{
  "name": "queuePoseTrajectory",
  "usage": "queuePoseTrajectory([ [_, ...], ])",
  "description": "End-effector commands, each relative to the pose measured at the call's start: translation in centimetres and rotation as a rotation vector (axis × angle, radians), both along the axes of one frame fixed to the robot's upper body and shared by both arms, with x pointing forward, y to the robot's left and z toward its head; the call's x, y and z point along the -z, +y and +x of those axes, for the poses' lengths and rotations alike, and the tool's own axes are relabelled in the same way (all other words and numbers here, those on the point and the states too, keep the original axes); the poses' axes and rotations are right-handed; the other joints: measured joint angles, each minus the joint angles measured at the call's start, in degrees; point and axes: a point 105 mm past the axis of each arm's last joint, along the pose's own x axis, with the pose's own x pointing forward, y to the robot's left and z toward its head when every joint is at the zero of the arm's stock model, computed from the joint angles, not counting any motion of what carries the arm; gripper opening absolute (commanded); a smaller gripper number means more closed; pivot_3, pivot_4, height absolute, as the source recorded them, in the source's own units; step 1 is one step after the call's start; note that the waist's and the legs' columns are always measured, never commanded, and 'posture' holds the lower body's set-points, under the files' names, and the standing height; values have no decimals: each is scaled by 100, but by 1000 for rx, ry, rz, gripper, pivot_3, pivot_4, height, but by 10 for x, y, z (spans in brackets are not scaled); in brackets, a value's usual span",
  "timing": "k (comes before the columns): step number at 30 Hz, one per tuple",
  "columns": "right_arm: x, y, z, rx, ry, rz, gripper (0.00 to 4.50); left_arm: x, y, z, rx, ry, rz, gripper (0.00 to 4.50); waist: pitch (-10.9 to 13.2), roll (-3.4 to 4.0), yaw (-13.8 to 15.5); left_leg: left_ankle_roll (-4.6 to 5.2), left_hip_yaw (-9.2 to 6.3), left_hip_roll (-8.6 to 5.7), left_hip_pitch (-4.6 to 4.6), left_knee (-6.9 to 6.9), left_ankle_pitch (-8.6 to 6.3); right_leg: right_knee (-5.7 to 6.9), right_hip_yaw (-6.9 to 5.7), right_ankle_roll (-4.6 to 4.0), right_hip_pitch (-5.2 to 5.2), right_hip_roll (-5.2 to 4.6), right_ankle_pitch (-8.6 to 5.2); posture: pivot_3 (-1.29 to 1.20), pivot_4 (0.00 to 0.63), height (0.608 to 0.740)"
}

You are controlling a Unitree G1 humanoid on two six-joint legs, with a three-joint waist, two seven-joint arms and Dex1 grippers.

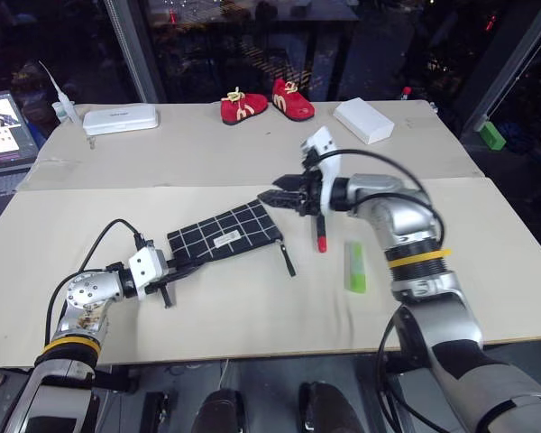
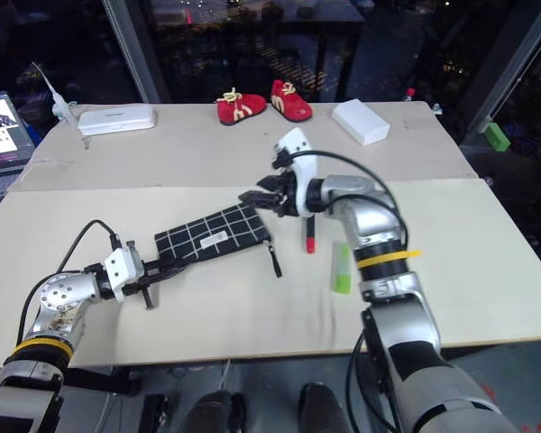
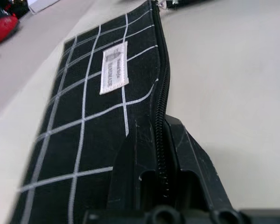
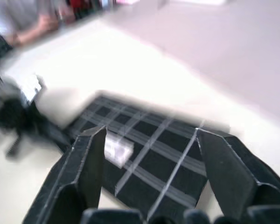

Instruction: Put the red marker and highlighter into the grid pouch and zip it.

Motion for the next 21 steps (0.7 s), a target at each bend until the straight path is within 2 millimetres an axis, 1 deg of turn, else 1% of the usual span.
queuePoseTrajectory([
  [1, 18, -18, -1, 76, -13, -86, 3215, -39, -14, -5, 18, -13, -98, 0, 0, 0, 19, 0, -6, -2, -2, 0, 0, 0, -1, 0, 0, -2, 0, 0, 150, 740],
  [4, 34, -24, 1, 126, -47, -163, 3215, -48, -19, -10, 12, 6, -108, 0, 2, 1, 0, 0, 0, -6, 0, 0, 0, -5, 6, 1, -1, 0, 0, 0, 150, 740],
  [6, 39, -27, 3, 157, -55, -178, 3215, -56, -20, -12, -5, 14, -121, 0, 3, 1, -34, 0, 3, -5, 2, 0, 1, -14, 14, 1, -6, 3, 0, 0, 150, 740],
  [9, 38, -29, 4, 174, -57, -167, 3215, -58, -18, -14, -26, 35, -107, 0, 5, 0, -45, -4, 5, -6, 7, 0, 3, -12, 22, 1, -11, 11, -1, 0, 150, 740],
  [13, 30, -32, 6, 193, -65, -136, 3215, -56, -14, -16, -42, 58, -78, 0, 5, 0, -39, -5, 5, -5, 9, 0, 4, -11, 23, 1, -11, 17, -1, 0, 150, 740],
  [17, 11, -40, 13, 231, -70, -52, 3215, -52, -10, -18, -52, 85, -51, 0, 7, 0, -20, -5, 6, -5, 4, 0, 4, -16, 25, 1, -12, 11, -1, 0, 150, 740],
  [18, 3, -41, 15, 237, -59, -1, 3215, -48, -9, -20, -47, 92, -24, 0, 7, 0, -18, -4, 7, -7, 4, 0, 4, -17, 26, 1, -12, 9, -1, 0, 150, 740],
  [19, -12, -40, 14, 221, -41, 99, 3215, -44, -8, -21, -44, 106, 0, 0, 7, 0, -19, -4, 8, -7, 5, 0, 4, -17, 27, 1, -12, 10, -1, 0, 150, 740],
  [20, -23, -42, 12, 195, -24, 169, 3215, -39, -8, -22, -42, 120, 26, 0, 8, 1, -21, -4, 9, -7, 5, 0, 4, -18, 27, 1, -12, 10, -1, 0, 150, 740],
  [21, -29, -46, 7, 155, -14, 201, 3215, -36, -6, -22, -54, 130, 41, 0, 8, 1, -12, -4, 10, -6, 5, 0, 4, -17, 28, 0, -13, 12, 0, 0, 150, 740],
])
